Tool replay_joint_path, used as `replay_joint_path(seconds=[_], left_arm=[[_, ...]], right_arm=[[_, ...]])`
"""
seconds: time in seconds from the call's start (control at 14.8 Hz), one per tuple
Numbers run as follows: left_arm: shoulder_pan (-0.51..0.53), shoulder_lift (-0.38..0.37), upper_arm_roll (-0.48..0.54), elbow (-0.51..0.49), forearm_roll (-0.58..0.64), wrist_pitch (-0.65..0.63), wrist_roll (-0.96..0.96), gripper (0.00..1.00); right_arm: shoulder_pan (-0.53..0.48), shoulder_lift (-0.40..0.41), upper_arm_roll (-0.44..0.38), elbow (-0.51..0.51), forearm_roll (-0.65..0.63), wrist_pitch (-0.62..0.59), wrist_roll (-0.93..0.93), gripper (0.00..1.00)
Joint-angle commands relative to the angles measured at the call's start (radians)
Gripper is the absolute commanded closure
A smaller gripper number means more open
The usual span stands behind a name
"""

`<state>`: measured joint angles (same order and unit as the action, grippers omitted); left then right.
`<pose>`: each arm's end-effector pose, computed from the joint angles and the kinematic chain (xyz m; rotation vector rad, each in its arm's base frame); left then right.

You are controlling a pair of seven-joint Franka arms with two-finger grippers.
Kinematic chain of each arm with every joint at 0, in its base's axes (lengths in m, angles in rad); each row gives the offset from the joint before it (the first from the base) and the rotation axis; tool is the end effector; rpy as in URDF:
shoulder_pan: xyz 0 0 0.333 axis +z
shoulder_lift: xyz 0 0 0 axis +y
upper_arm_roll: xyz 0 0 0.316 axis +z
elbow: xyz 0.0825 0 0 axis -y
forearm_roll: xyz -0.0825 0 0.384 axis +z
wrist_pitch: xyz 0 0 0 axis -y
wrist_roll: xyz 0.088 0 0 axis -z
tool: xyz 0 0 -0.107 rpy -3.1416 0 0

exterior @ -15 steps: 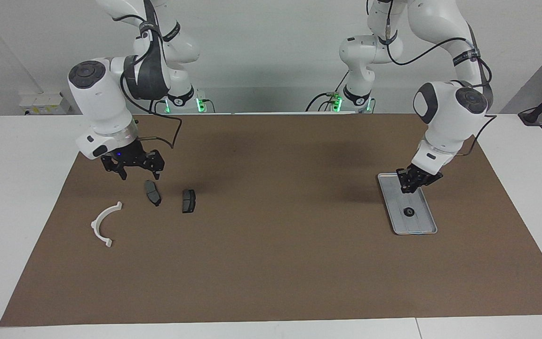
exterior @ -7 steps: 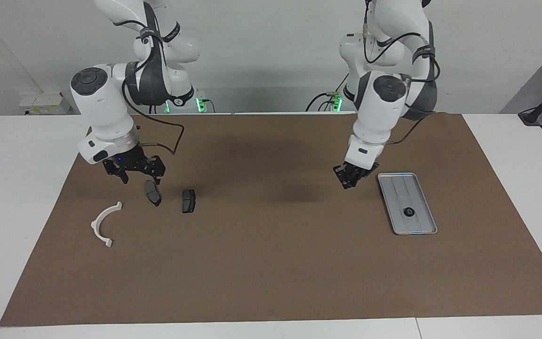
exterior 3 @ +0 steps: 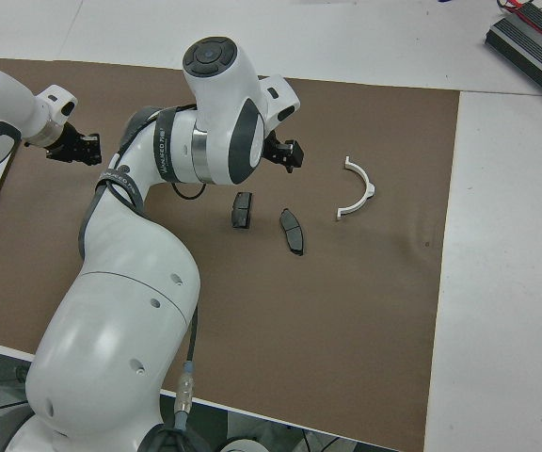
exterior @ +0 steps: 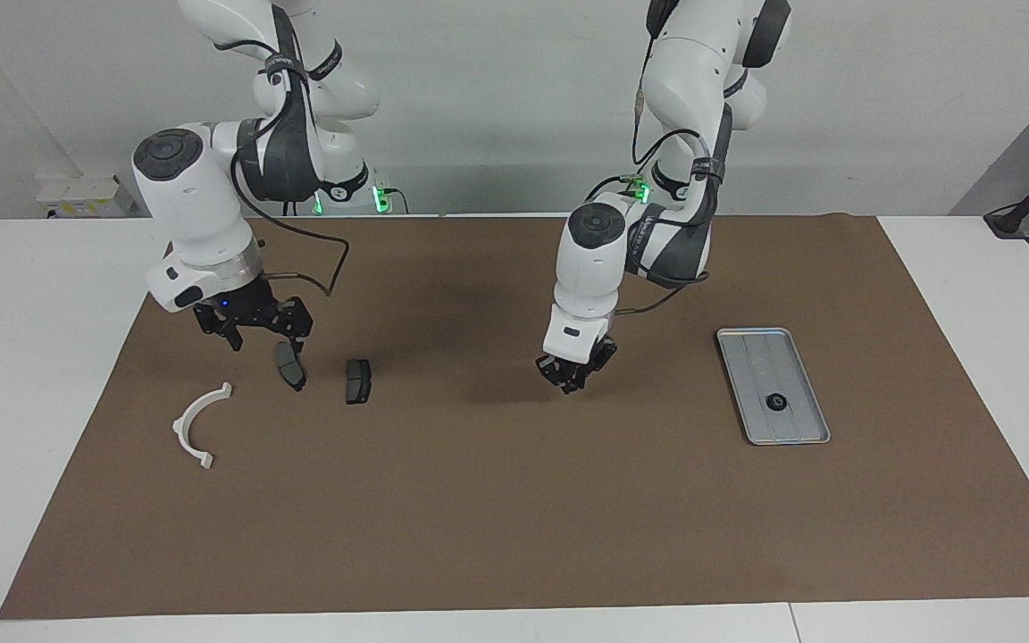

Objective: Place bearing gear from tray to pile
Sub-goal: 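Carry the bearing to the table center and release it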

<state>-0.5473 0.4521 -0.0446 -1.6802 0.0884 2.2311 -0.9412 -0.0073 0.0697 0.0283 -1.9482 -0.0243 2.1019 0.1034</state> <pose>0.5672 -0.3740 0.3491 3.0705 0.4703 0.1688 0.5828 0.0108 0.4516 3.1226 -0.1111 0.1330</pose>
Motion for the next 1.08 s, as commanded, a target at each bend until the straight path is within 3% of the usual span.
replay_joint_path(seconds=[0.0, 0.14, 0.41, 0.88, 0.95, 1.02], left_arm=[[-0.060, -0.013, 0.018, -0.048, 0.025, 0.036, -0.063, 1.00], [-0.083, -0.023, 0.018, -0.099, 0.025, 0.063, -0.089, 1.00], [-0.085, -0.041, 0.019, -0.174, 0.027, 0.133, -0.097, 1.00], [-0.080, -0.052, 0.020, -0.222, 0.034, 0.180, -0.096, 1.00], [-0.074, -0.052, 0.019, -0.222, 0.034, 0.180, -0.091, 0.75], [-0.071, -0.052, 0.019, -0.219, 0.034, 0.182, -0.085, 0.27]], right_arm=[[-0.010, -0.001, 0.005, -0.009, 0.023, 0.023, 0.010, 0.01], [-0.008, -0.001, 0.004, -0.009, 0.023, 0.024, 0.038, 0.01], [0.000, -0.001, 0.005, -0.011, 0.023, 0.023, 0.300, 0.01], [-0.002, -0.001, 0.005, -0.011, 0.023, 0.018, 0.320, 0.01], [-0.002, -0.001, 0.005, -0.011, 0.023, 0.017, 0.320, 0.01], [0.000, -0.002, 0.005, -0.011, 0.023, 0.017, 0.323, 0.01]])
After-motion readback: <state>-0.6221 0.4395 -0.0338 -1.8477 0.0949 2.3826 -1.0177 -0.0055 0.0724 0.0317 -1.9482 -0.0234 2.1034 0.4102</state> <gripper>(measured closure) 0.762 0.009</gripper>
